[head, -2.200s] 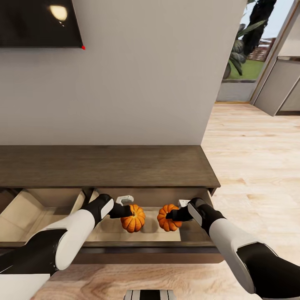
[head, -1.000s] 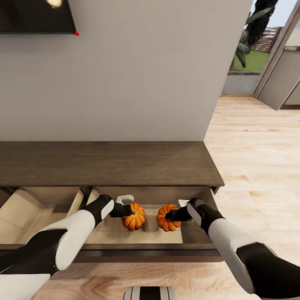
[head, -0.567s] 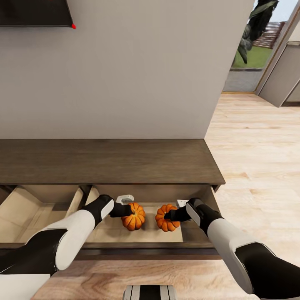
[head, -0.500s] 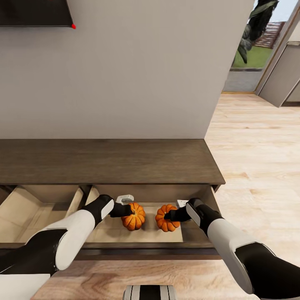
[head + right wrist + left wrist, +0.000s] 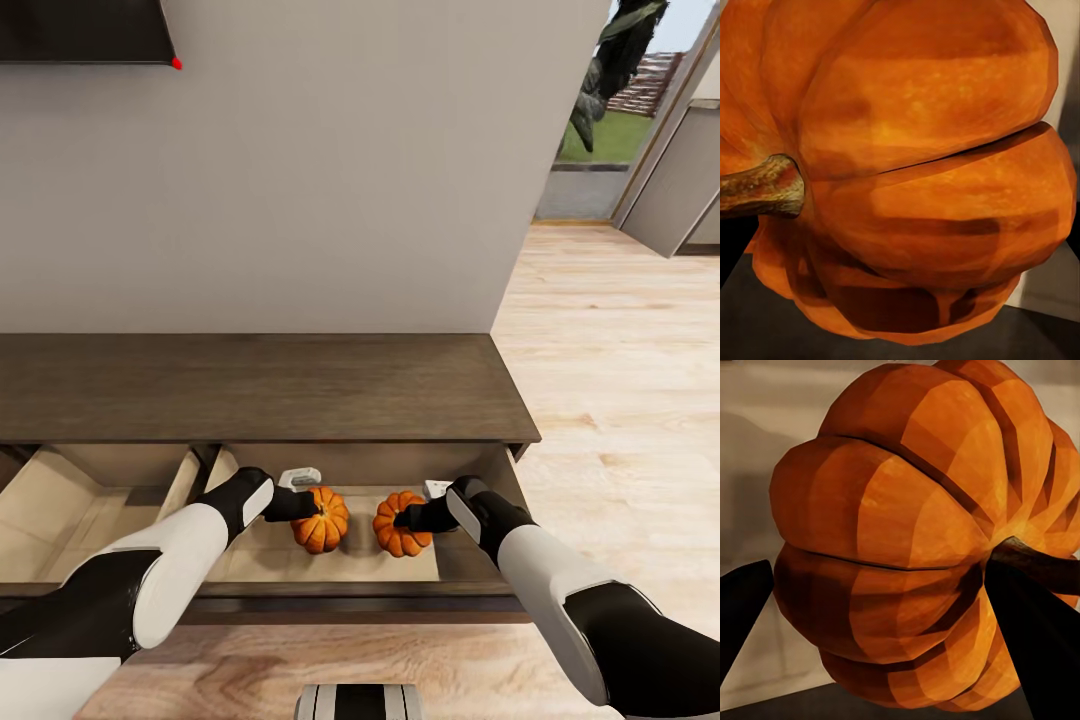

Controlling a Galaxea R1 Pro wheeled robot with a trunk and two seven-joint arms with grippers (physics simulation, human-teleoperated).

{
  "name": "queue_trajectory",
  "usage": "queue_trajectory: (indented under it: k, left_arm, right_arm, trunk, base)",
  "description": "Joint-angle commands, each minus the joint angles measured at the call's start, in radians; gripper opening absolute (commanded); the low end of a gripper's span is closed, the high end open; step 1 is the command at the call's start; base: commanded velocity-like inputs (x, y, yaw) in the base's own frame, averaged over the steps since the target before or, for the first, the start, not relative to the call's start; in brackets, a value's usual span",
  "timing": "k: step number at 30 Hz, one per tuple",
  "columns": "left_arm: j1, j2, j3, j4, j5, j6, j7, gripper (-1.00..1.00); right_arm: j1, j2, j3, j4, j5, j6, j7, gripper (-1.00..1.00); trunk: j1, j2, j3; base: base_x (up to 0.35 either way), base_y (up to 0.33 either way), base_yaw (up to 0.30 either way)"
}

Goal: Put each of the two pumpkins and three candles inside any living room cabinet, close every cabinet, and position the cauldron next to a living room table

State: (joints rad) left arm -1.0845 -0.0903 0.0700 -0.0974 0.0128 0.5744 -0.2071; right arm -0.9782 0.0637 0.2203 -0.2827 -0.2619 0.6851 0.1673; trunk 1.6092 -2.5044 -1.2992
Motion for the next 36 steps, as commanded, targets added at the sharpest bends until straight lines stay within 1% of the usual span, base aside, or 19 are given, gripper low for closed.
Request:
queue_trajectory:
  k: [1, 4, 20, 21, 29, 33, 34, 36]
  left_arm:
    - [0.0, 0.0, 0.007, -0.002, 0.0, 0.007, 0.002, -1.0]
    - [0.0, 0.0, 0.007, -0.001, 0.001, 0.007, 0.002, -1.0]
    - [0.0, 0.0, 0.007, 0.001, 0.001, 0.009, 0.002, -1.0]
    - [0.0, 0.0, 0.007, 0.001, 0.001, 0.009, 0.002, -1.0]
    - [0.0, 0.0, 0.007, 0.0, 0.001, 0.009, 0.004, -1.0]
    - [0.0, 0.0, 0.007, 0.0, 0.001, 0.009, 0.023, -1.0]
    - [0.0, 0.0, 0.007, 0.0, 0.001, 0.009, 0.025, 1.0]
    - [0.0, 0.0, 0.008, -0.002, 0.001, 0.009, 0.026, 1.0]
  right_arm:
    - [0.0, -0.001, 0.008, -0.001, -0.01, 0.004, -0.002, -1.0]
    - [0.0, -0.001, 0.008, -0.001, -0.01, 0.004, -0.002, -1.0]
    - [0.0, -0.001, 0.008, -0.001, -0.01, 0.002, -0.002, -1.0]
    - [0.0, -0.001, 0.008, -0.001, -0.01, 0.002, -0.002, 1.0]
    - [0.0, -0.001, 0.008, -0.001, -0.01, 0.002, -0.002, 1.0]
    - [0.0, -0.001, 0.008, -0.001, -0.01, 0.002, -0.002, 1.0]
    - [0.0, -0.001, 0.008, -0.001, -0.01, 0.002, -0.002, 1.0]
    - [0.0, -0.001, 0.008, -0.001, -0.01, 0.002, -0.002, 1.0]
  trunk:
    - [0.0, 0.0, -0.001]
    - [0.001, -0.001, -0.012]
    - [0.001, -0.001, -0.012]
    - [0.001, -0.001, -0.012]
    - [0.001, -0.001, -0.012]
    - [0.001, -0.001, -0.012]
    - [0.001, -0.001, -0.012]
    - [0.001, -0.001, -0.012]
  base:
    - [0.0, 0.0, 0.0]
    - [0.0, 0.0, 0.0]
    - [0.0, 0.0, 0.0]
    - [0.0, 0.0, 0.0]
    - [0.0, 0.0, 0.0]
    - [0.0, 0.0, 0.0]
    - [0.0, 0.0, 0.0]
    - [0.0, 0.0, 0.0]
